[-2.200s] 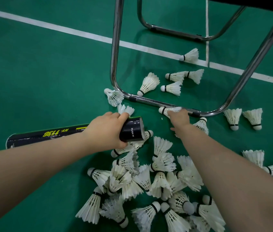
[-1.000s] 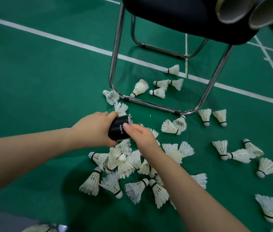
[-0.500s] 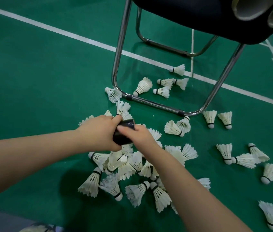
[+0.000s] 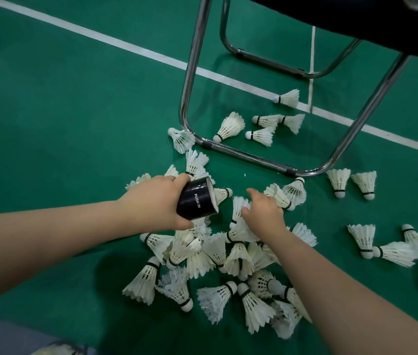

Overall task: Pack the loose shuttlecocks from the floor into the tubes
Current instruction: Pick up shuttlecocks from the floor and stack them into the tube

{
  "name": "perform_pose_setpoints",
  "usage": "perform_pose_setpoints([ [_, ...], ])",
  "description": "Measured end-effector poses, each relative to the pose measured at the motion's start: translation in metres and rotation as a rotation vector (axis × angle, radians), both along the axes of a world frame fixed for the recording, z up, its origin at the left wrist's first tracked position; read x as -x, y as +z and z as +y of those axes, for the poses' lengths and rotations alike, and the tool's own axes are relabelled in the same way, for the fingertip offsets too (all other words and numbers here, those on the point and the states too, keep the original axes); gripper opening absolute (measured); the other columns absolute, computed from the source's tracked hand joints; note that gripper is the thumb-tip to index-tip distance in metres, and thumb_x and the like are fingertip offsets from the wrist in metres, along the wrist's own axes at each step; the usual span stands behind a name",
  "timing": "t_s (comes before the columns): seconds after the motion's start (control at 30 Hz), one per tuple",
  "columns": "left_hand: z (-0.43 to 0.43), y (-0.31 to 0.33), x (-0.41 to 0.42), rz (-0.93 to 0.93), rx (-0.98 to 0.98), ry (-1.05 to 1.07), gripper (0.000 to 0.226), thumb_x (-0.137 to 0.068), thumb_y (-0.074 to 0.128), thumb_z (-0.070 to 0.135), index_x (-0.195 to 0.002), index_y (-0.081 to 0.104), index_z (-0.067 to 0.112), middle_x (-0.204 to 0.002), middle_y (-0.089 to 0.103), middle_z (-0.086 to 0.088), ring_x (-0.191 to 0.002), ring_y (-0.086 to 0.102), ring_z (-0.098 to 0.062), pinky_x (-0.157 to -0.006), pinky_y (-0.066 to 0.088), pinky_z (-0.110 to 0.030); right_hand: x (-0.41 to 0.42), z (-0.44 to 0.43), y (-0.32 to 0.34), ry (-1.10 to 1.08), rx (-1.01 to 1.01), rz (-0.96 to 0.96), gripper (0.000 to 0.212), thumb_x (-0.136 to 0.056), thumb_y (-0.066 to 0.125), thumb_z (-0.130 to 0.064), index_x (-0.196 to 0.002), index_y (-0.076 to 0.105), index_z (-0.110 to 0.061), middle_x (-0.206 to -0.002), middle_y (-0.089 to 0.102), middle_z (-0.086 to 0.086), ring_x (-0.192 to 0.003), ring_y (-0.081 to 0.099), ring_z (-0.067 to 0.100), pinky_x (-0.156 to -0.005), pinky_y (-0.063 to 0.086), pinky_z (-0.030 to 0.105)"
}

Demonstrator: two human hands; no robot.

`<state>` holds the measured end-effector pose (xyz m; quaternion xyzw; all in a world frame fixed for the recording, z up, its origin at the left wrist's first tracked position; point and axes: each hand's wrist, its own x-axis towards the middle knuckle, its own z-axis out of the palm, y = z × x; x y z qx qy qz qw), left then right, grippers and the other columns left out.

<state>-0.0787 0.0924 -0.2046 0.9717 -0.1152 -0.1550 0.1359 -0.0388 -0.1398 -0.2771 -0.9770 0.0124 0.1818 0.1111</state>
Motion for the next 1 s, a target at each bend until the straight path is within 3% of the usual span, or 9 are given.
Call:
perform_pose_setpoints([
  [0.1,-0.002,-0.001,-0.002,-0.001,0.005,0.011,0.064,-0.066,0.069,0.060,-0.111,0.040,0.025,-0.092,0.056,0.006,-0.079,0.053,-0.015,-0.067,0.051,-0.031,-0.005,-0.001,-0.008,-0.036,0.037,0.020,0.047,-0.092,0.044,-0.030,-0.137,0.039,-0.021,-0.126,0.057,0.004,-0.119,0.044,0.025,-0.095,0.035,0.040],
  [0.2,-0.001,-0.004,-0.001,0.002,0.000,0.004,0.064,-0.066,0.069,0.060,-0.111,0.040,0.025,-0.092,0.056,0.006,-0.080,0.053,-0.015,-0.066,0.050,-0.030,-0.006,0.000,-0.012,-0.048,0.031,0.027,0.030,-0.093,0.043,-0.032,-0.120,0.054,-0.023,-0.106,0.064,0.002,-0.107,0.050,0.023,-0.089,0.035,0.037],
  [0.33,0.002,-0.008,0.000,0.004,-0.008,-0.006,0.063,-0.066,0.068,0.061,-0.110,0.040,0.025,-0.091,0.055,0.006,-0.082,0.052,-0.015,-0.067,0.049,-0.029,-0.004,-0.001,-0.013,-0.140,-0.068,-0.012,0.020,-0.095,0.042,-0.029,-0.105,0.057,-0.021,-0.072,0.055,-0.008,-0.077,0.054,0.017,-0.088,0.041,0.035],
  [0.4,0.003,-0.009,-0.001,0.005,-0.006,-0.007,0.062,-0.066,0.068,0.061,-0.109,0.040,0.026,-0.090,0.053,0.007,-0.082,0.051,-0.015,-0.066,0.046,-0.028,0.000,0.000,-0.009,-0.211,-0.204,-0.083,0.018,-0.095,0.044,-0.029,-0.104,0.056,-0.020,-0.073,0.053,-0.011,-0.073,0.054,0.015,-0.088,0.045,0.041],
  [0.47,0.003,-0.010,-0.001,0.005,-0.006,-0.007,0.062,-0.066,0.068,0.062,-0.108,0.039,0.026,-0.089,0.052,0.008,-0.082,0.051,-0.014,-0.066,0.047,-0.028,0.007,0.004,0.001,-0.288,-0.371,-0.199,0.015,-0.094,0.045,-0.027,-0.103,0.056,-0.020,-0.080,0.055,-0.010,-0.071,0.053,0.013,-0.079,0.049,0.039],
  [0.6,0.003,-0.009,0.001,-0.006,-0.020,0.000,0.060,-0.066,0.067,0.062,-0.103,0.036,0.027,-0.088,0.051,0.008,-0.081,0.051,-0.015,-0.067,0.048,-0.029,0.028,0.019,0.025,-0.396,-0.681,-0.425,0.005,-0.094,0.047,-0.018,-0.096,0.050,-0.021,-0.083,0.052,-0.009,-0.065,0.047,0.003,-0.059,0.037,0.019],
  [0.73,-0.001,-0.006,0.002,-0.020,-0.027,0.006,0.058,-0.067,0.068,0.060,-0.104,0.038,0.026,-0.084,0.050,0.008,-0.077,0.050,-0.014,-0.059,0.043,-0.026,0.051,0.041,0.043,-0.407,-0.902,-0.580,0.010,-0.094,0.050,-0.012,-0.093,0.047,-0.022,-0.080,0.048,-0.011,-0.069,0.046,-0.005,-0.062,0.039,0.011],
  [0.83,-0.004,-0.004,0.003,-0.028,-0.039,0.004,0.057,-0.067,0.068,0.058,-0.104,0.040,0.025,-0.083,0.050,0.009,-0.076,0.050,-0.013,-0.056,0.040,-0.025,0.064,0.058,0.054,-0.343,-0.981,-0.541,0.019,-0.094,0.050,-0.010,-0.091,0.045,-0.028,-0.079,0.048,-0.012,-0.070,0.048,-0.005,-0.062,0.040,0.012],
  [1.0,-0.005,-0.004,0.003,-0.035,-0.018,0.005,0.059,-0.064,0.068,0.058,-0.106,0.042,0.025,-0.087,0.056,0.008,-0.077,0.053,-0.013,-0.063,0.051,-0.030,0.074,0.073,0.062,-0.317,-1.019,-0.239,0.016,-0.096,0.047,-0.020,-0.094,0.044,-0.036,-0.075,0.058,-0.013,-0.069,0.052,-0.007,-0.062,0.039,0.009],
])
